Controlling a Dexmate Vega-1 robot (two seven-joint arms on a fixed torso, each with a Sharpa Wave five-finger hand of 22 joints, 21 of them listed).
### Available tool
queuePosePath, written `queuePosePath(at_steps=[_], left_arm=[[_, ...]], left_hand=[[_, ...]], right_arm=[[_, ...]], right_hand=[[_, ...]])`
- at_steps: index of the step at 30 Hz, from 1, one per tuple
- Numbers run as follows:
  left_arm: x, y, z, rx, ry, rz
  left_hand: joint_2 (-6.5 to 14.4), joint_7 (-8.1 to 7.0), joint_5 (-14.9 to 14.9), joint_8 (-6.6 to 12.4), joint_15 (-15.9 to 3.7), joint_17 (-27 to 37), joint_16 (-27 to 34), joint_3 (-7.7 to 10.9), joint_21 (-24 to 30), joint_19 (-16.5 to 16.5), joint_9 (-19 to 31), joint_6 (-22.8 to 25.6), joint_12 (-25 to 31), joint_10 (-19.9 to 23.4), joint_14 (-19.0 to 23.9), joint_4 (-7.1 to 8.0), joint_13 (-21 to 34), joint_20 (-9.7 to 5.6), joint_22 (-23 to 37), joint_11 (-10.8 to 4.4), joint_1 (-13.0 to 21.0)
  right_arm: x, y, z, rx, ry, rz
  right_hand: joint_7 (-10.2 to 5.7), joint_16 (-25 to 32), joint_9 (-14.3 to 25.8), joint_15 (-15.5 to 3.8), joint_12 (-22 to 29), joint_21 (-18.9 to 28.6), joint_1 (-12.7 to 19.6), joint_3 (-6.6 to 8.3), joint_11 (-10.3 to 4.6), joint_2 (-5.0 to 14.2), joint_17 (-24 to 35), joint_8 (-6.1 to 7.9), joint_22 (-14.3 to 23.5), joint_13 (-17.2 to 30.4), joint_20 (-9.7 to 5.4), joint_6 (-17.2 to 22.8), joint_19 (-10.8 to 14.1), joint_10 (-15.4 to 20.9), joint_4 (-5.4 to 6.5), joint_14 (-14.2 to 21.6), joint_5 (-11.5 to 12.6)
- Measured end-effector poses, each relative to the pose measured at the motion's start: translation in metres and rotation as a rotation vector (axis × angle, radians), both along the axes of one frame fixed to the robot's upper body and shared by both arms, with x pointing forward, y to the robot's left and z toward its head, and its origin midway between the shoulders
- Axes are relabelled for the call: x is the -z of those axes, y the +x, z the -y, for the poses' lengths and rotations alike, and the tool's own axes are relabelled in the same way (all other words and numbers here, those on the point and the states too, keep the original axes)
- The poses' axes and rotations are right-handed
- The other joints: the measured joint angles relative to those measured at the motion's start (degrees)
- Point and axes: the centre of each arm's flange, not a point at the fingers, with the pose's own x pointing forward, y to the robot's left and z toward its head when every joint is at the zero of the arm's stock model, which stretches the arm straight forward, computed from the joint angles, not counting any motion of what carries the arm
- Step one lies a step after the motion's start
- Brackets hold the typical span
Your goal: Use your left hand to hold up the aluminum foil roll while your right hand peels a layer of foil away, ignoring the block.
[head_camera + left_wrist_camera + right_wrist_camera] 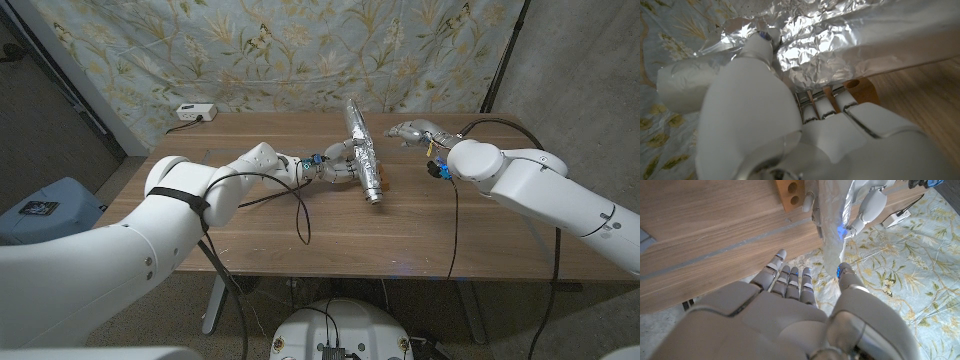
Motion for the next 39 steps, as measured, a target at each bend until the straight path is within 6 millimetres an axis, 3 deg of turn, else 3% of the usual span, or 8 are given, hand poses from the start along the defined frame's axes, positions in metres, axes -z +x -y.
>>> queuePosePath(at_steps=[16, 22, 39], left_arm=[[-0.004, 0.004, 0.003, -0.035, 0.003, 0.015], [-0.005, 0.005, 0.005, -0.046, 0.002, 0.015], [-0.013, 0.007, 0.007, -0.068, 0.001, 0.012]], left_hand=[[0.0, 0.01, 0.4, 0.0, 0.02, 0.2, -0.4, 0.0, 0.9, -0.3, 0.0, 0.0, -0.6, 0.5, 0.0, 0.0, 0.0, -0.31, -0.3, -0.12, 0.0], [0.0, 0.01, 0.4, 0.0, 0.03, 0.2, -0.4, 0.0, 0.9, -0.3, 0.0, 0.0, -0.6, 0.5, 0.0, 0.0, 0.0, -0.31, -0.3, -0.12, 0.0], [-0.4, 0.02, 0.8, 0.08, 0.09, 0.1, -0.8, 0.27, 1.8, -0.3, 0.0, 0.0, -0.8, 1.0, 1.1, -0.27, 0.0, -0.31, -0.5, 0.01, -0.4]], right_arm=[[-0.005, -0.007, -0.015, 0.003, -0.067, -0.006], [-0.007, -0.01, -0.021, 0.006, -0.09, -0.004], [-0.016, -0.012, -0.036, -0.005, -0.139, -0.007]], right_hand=[[0.4, 0.0, 0.1, 0.12, 0.4, 0.4, 1.5, -0.15, 0.74, 0.0, 0.1, 0.21, 0.0, 0.5, 0.43, 0.8, 0.6, 1.5, -0.14, 1.3, 0.0], [0.32, 0.4, 0.3, 0.18, 0.9, 0.6, 2.1, -0.32, 1.0, -0.01, 0.2, 0.31, 0.0, 0.8, 0.21, 1.7, 2.5, 2.5, -0.31, 2.5, 0.0], [0.93, 0.9, 0.3, 1.02, 1.3, 0.6, 3.3, -0.39, 1.95, 0.29, 0.4, 0.44, 0.0, 1.4, 0.62, 2.4, 2.9, 3.4, -0.38, 3.9, 0.0]])
